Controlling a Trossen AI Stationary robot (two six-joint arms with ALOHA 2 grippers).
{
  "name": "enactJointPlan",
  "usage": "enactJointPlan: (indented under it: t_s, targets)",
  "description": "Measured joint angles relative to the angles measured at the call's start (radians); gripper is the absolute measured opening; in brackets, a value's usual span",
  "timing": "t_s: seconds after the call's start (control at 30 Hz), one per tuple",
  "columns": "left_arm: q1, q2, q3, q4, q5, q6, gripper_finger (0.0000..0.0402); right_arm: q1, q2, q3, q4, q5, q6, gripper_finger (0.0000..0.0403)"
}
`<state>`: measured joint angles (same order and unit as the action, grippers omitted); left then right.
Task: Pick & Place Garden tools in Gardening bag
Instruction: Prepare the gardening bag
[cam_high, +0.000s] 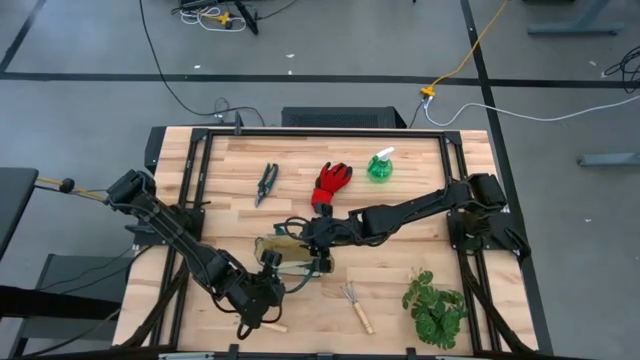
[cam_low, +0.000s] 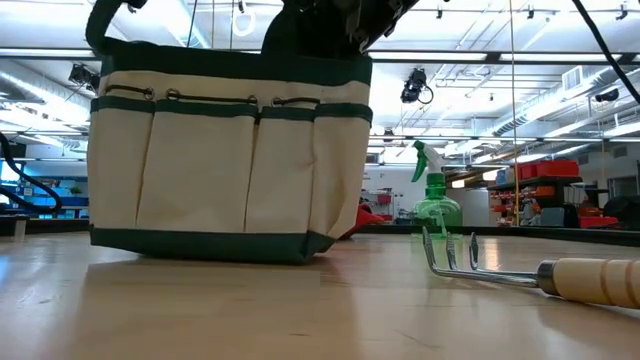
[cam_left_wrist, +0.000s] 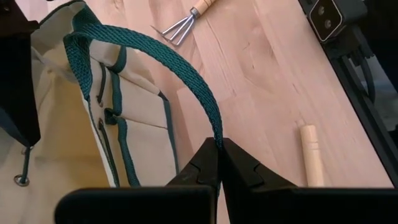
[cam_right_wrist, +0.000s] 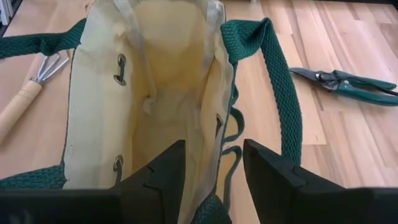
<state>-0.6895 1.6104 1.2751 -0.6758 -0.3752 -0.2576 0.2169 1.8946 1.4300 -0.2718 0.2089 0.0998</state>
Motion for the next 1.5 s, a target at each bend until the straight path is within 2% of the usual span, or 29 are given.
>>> enactJointPlan:
  t_s: [0.17, 0.57, 0.93, 1.2, 1.5]
  targets:
    - [0.000, 0.000, 0.000, 0.000, 0.005, -0.001, 0.0014, 0.000, 0.000, 0.000, 0.000, 0.000, 0.000, 0.0162]
    - [0.000, 0.000, 0.000, 0.023, 0.004, -0.015, 0.0079, 0.000, 0.000, 0.000, 0.001, -0.018, 0.000, 0.0162]
    - [0.002, 0.000, 0.000, 0.013, -0.086, -0.019, 0.0129, 0.000, 0.000, 0.000, 0.001, -0.018, 0.000, 0.0162]
    - [0.028, 0.000, 0.000, -0.052, -0.180, 0.000, 0.0145, 0.000, 0.000, 0.000, 0.002, -0.017, 0.000, 0.0162]
    - [0.090, 0.000, 0.000, -0.100, -0.196, 0.018, 0.0148, 0.000, 0.000, 0.000, 0.002, -0.017, 0.000, 0.0162]
